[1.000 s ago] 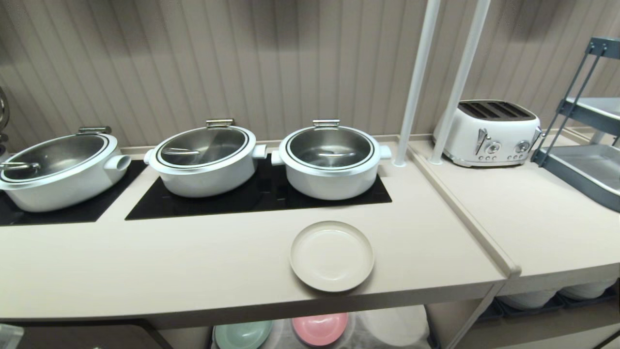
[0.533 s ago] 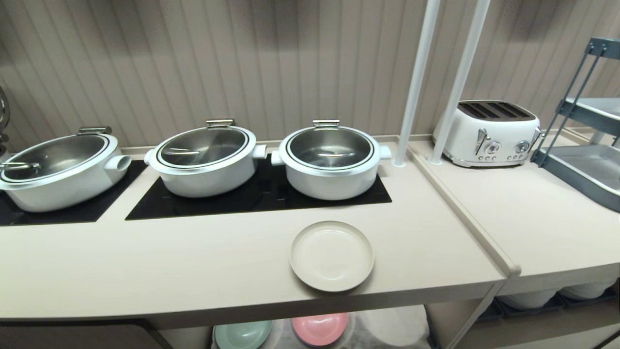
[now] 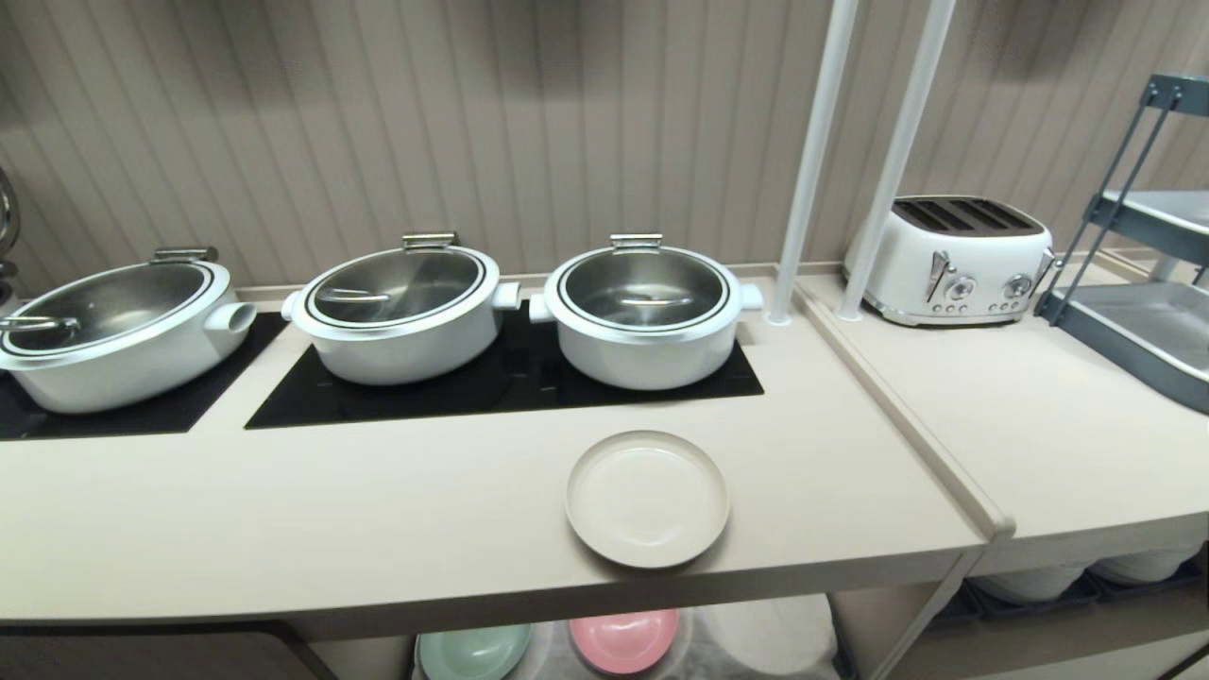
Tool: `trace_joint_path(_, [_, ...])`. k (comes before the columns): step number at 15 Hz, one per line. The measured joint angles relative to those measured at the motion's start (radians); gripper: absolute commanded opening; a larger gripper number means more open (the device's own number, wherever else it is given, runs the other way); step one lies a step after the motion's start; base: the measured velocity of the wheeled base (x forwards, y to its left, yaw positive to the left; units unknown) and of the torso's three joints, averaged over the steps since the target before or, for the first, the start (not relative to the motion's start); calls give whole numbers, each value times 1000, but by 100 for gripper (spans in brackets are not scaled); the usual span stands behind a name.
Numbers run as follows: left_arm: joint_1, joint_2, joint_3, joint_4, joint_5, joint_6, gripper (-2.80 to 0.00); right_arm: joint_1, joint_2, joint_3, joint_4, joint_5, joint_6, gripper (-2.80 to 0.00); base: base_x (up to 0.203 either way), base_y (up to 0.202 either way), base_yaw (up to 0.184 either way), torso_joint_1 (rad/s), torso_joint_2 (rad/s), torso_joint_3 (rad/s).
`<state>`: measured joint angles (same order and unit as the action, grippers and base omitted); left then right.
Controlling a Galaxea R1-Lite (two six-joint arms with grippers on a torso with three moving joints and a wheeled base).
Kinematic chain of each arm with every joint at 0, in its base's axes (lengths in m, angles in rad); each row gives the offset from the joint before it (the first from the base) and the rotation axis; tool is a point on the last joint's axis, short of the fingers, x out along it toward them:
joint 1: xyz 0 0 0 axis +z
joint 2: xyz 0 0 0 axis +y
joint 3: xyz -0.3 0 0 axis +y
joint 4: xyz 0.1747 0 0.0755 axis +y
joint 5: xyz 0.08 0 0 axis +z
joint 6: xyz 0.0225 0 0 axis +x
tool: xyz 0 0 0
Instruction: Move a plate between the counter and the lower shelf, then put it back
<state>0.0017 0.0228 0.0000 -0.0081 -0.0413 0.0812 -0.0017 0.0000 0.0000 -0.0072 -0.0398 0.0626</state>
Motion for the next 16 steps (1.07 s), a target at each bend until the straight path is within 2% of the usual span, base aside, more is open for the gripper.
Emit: trace_joint_path(16, [0,-23,0,3,4,-2,-280,0,0,0,0,0,0,-280,0,0,0,0,0,0])
